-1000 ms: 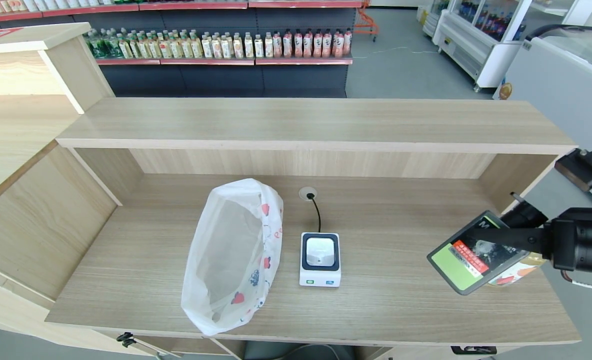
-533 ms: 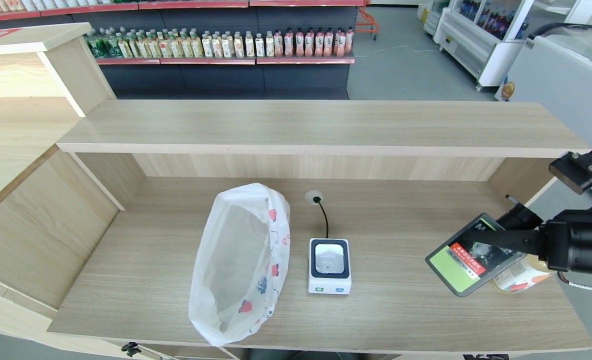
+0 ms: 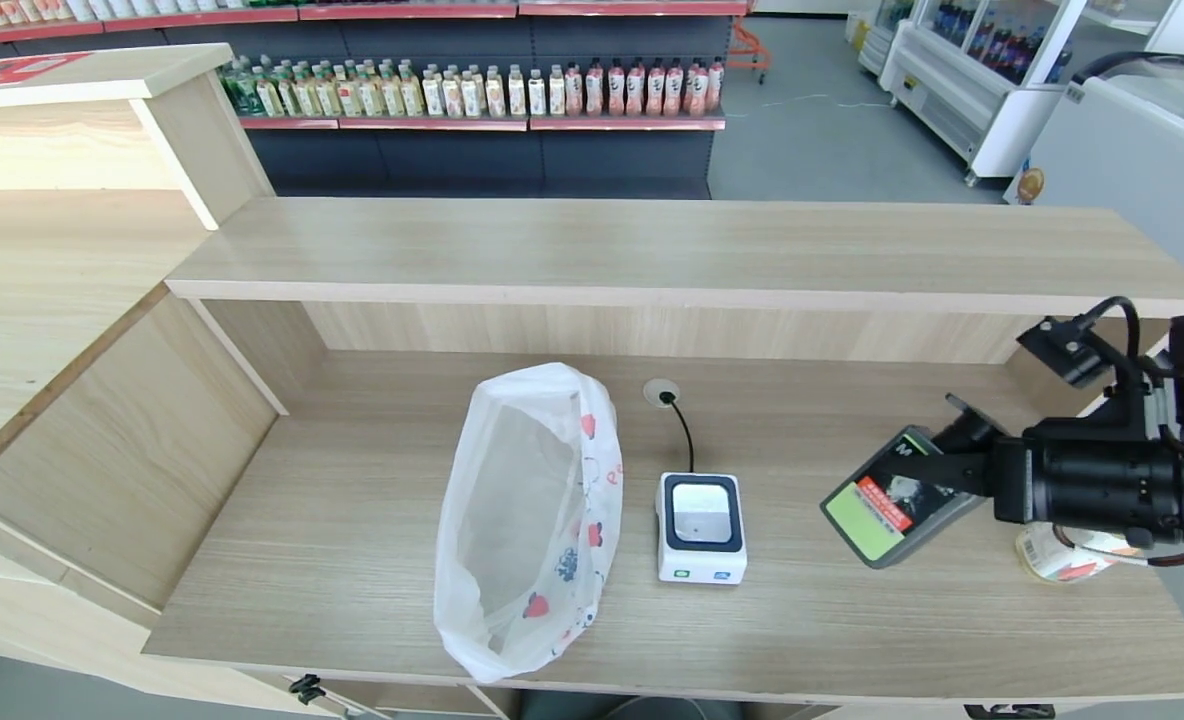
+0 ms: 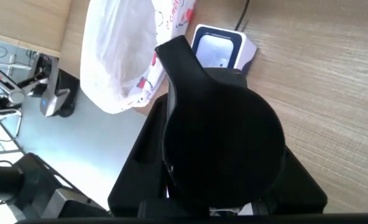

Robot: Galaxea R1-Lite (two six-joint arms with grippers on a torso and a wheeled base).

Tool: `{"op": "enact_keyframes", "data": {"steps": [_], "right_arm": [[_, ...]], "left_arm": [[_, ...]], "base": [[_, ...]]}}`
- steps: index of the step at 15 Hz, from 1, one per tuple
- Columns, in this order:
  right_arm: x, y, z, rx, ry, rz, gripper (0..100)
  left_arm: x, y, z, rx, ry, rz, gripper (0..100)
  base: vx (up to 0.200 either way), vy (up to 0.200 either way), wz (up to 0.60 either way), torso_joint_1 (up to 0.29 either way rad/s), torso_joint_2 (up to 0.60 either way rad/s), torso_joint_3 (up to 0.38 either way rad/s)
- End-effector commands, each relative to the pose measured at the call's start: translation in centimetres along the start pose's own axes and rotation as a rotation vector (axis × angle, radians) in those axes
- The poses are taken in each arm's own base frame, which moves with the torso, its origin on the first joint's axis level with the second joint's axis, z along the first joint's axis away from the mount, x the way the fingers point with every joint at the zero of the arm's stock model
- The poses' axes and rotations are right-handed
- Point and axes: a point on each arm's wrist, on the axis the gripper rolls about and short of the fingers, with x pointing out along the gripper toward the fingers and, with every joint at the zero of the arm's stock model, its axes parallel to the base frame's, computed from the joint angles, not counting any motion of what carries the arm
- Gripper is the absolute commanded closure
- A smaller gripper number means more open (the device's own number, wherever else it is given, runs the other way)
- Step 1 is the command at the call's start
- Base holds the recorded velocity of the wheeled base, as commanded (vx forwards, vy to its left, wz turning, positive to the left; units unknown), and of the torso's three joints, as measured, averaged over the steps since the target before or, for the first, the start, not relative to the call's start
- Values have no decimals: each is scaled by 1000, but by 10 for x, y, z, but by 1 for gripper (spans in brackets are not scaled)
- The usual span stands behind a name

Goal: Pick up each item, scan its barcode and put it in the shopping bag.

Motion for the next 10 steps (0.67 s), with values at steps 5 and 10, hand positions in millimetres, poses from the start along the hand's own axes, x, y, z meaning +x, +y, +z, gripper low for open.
{"op": "enact_keyframes", "data": {"steps": [5,10], "right_arm": [[94,-12,-33,-26,122,20,100],[139,-14,-50,-61,121,68,100]], "left_arm": [[0,0,0,0,0,0,0],[0,0,0,0,0,0,0]], "base": [[0,0,0,0,0,0],[0,0,0,0,0,0]]}}
